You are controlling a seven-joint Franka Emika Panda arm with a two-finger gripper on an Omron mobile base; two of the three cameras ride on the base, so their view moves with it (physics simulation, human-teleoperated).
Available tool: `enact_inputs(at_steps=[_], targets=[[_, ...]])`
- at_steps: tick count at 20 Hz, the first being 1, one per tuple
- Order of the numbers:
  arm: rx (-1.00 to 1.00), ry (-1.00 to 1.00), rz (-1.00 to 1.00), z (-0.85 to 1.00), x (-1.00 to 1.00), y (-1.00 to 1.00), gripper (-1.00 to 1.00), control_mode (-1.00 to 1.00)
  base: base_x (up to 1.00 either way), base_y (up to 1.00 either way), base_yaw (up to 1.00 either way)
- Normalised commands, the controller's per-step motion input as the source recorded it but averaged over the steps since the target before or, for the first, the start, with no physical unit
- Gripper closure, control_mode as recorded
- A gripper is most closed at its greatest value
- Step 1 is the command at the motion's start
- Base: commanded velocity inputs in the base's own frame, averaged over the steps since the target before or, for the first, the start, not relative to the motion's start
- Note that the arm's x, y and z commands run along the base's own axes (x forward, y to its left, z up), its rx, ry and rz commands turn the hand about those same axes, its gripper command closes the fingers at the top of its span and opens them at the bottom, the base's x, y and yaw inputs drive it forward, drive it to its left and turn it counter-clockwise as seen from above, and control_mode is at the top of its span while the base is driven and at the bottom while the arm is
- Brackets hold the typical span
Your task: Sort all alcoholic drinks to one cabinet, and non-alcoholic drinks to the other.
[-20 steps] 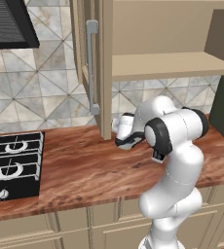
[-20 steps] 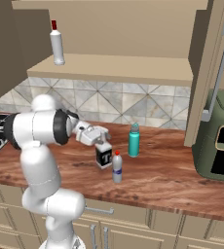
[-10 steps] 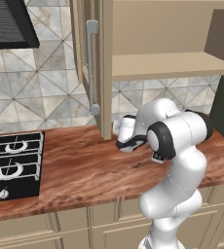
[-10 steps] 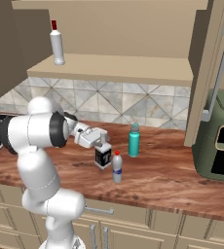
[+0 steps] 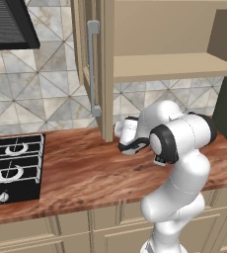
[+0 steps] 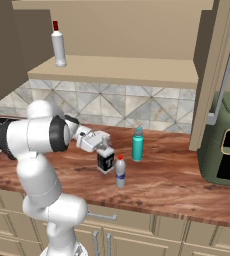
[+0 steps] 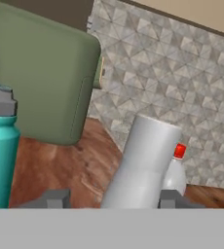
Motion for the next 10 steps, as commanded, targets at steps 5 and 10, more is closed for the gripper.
enact_inputs(at_steps=[5,10], targets=[[0.00,0.00,0.00,0.34,-0.03,0.00,1.00,-1.00,0.00,0.00,0.00],[0.00,0.00,0.00,0.73,-0.15,0.03,1.00,-1.00,0.00,0.00,0.00]])
